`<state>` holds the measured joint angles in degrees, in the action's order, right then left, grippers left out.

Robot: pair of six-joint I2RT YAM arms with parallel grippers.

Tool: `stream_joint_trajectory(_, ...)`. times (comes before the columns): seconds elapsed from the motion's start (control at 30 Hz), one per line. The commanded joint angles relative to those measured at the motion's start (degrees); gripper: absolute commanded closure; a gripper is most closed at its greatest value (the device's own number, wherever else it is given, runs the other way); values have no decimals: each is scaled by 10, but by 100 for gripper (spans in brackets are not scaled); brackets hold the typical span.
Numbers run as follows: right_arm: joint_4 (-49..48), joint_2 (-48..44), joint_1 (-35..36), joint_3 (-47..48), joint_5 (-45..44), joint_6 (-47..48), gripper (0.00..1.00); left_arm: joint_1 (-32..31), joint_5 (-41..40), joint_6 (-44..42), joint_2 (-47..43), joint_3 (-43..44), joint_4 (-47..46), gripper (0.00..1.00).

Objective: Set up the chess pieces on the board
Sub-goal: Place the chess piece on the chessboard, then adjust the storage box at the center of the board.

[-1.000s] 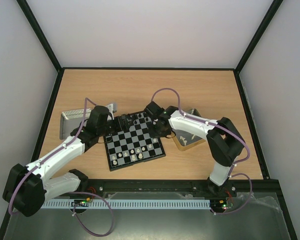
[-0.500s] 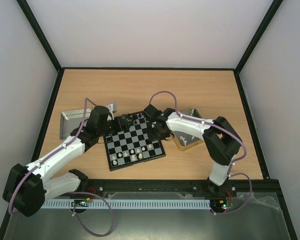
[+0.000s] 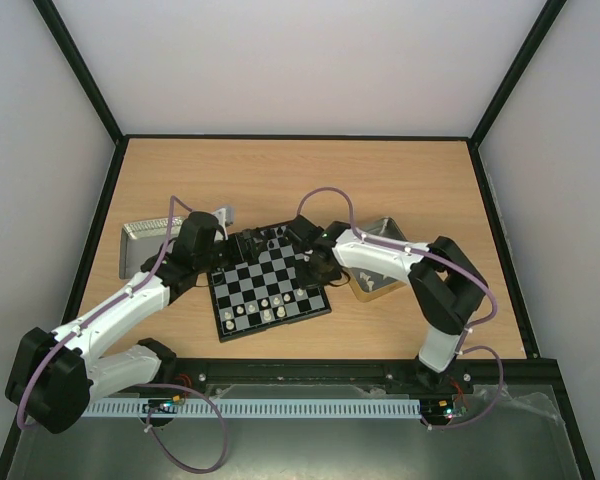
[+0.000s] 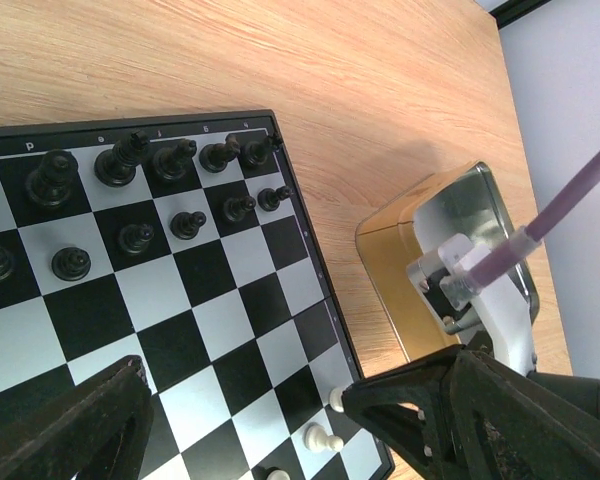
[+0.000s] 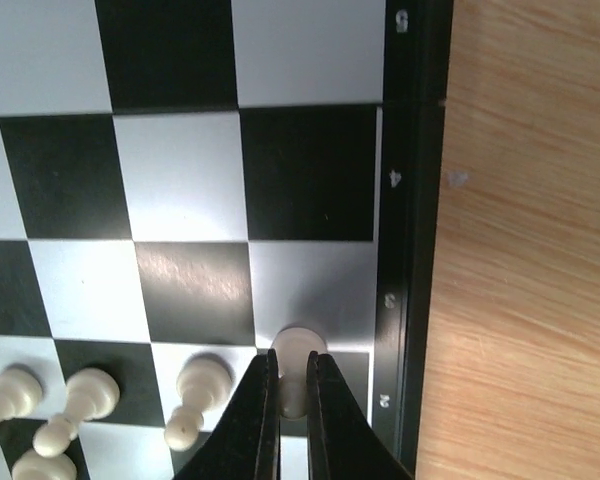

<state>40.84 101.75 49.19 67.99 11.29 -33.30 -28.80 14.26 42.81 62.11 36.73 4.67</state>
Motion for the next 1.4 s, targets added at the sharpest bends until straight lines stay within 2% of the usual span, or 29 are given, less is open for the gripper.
stream_joint_trajectory(0.0, 39, -33, 8, -27, -9, -9, 98, 3, -8, -5, -7, 14, 2, 17)
stream_joint_trajectory(0.47, 0, -34, 8, -42, 6, -19, 91, 3, -8, -4, -9, 14, 4, 17)
stream_joint_trajectory(0.67, -16, -37, 8, -44, 2, -23, 92, 3, -9, -4, -8, 15, 3, 17)
stream_joint_trajectory(0.9, 18, -59, 8, -17, -40, -28, 69, 3, -11, -7, -7, 21, 11, 17)
stream_joint_trajectory(1.03, 24, -85, 2, 4, -109, -63, 59, 3, -25, -12, -11, 30, 21, 17)
stream_joint_trajectory(1.17, -3, -106, -46, -12, -154, -99, 56, 4, -49, -12, -24, 32, 29, 17)
stream_joint_trajectory(1.27, -54, -114, -110, -34, -162, -131, 55, 6, -61, -13, -33, 33, 37, 17)
stream_joint_trajectory(1.37, -107, -109, -169, -47, -169, -158, 50, 8, -64, -13, -37, 34, 41, 17)
